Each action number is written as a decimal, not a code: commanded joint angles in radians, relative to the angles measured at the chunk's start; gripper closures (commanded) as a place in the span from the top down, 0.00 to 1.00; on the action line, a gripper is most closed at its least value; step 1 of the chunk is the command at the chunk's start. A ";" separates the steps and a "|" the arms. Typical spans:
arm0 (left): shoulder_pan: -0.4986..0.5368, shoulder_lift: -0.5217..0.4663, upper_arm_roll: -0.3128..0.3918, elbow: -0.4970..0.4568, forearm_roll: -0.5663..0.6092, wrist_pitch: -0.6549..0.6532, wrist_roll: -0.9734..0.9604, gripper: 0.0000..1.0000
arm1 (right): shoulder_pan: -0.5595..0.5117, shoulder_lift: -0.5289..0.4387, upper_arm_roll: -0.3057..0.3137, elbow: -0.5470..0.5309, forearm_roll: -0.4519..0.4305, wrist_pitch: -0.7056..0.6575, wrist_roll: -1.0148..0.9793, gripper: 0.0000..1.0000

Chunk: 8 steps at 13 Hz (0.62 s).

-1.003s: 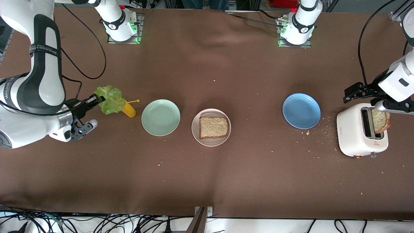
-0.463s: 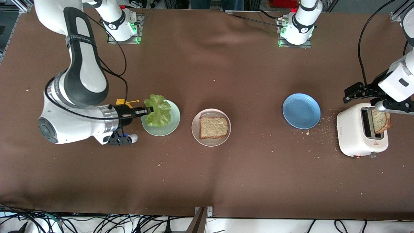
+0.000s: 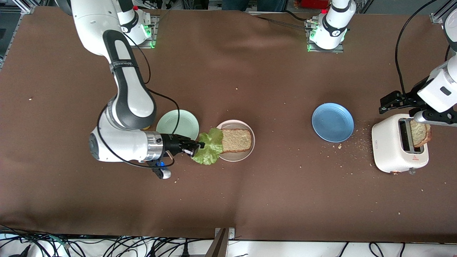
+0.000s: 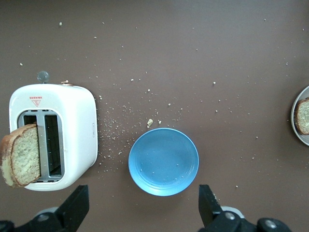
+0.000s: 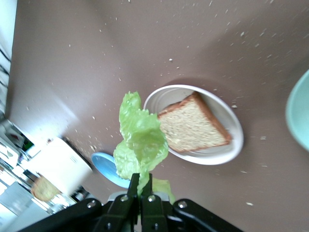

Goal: Make sandwich in beige plate with both arms
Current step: 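Lay the lettuce on the bread and open the right gripper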

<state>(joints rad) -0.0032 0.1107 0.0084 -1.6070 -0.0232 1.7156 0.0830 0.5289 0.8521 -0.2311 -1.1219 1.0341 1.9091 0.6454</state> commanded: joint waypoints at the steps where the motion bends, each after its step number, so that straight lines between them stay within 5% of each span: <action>1: 0.000 -0.006 0.001 -0.007 -0.026 0.009 -0.005 1.00 | 0.074 0.041 -0.010 -0.005 0.059 0.103 0.128 0.00; 8: 0.002 -0.003 -0.001 -0.007 -0.026 0.009 -0.003 1.00 | 0.163 0.051 -0.010 -0.136 0.060 0.159 0.103 0.00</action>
<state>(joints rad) -0.0032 0.1109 0.0084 -1.6070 -0.0232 1.7156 0.0830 0.6783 0.9107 -0.2313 -1.2143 1.0711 2.0412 0.7702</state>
